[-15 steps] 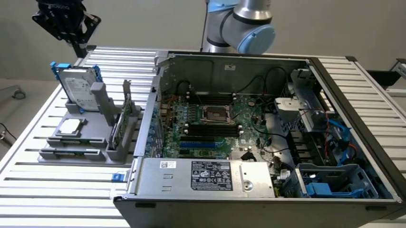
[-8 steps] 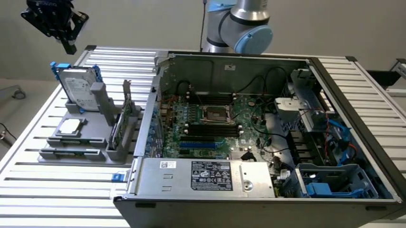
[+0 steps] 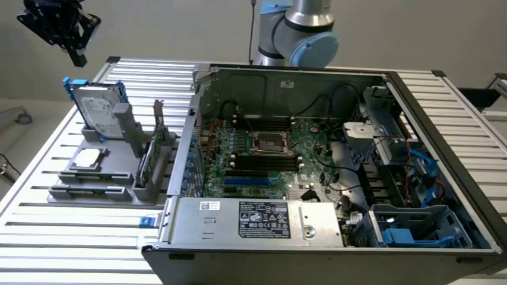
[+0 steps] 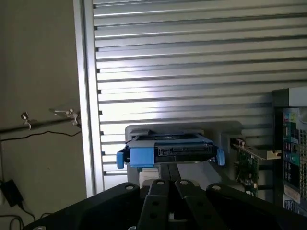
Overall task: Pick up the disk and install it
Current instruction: 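Reach for the disk, then pick up the disk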
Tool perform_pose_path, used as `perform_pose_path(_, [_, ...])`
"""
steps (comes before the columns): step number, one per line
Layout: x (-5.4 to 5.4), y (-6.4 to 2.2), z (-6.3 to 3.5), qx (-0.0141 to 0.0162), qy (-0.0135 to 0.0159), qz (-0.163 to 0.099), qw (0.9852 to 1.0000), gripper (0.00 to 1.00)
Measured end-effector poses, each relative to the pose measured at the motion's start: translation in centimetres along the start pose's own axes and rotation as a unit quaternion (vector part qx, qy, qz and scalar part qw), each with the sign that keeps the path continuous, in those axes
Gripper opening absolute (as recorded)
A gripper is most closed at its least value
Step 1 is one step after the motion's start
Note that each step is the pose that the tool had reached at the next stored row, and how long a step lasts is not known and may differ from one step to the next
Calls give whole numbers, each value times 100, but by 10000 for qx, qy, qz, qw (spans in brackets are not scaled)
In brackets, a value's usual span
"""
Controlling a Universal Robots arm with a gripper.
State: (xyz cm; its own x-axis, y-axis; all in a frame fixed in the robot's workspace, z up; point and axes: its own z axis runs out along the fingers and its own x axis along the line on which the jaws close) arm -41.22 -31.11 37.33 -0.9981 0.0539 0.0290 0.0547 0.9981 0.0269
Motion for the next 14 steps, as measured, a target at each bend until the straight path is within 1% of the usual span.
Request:
perform_pose_path(4, [50, 24, 14, 79, 1, -112, 9999, 11])
perform_pose_path(6, [70, 33, 23, 111, 1, -182, 9998, 11])
perform_pose_path(8, [92, 43, 36, 121, 1, -247, 9996, 11])
perform_pose_path(10, [119, 55, 46, 123, 1, -289, 9995, 11])
perform_pose_path(14, [121, 55, 47, 123, 6, -291, 9995, 11])
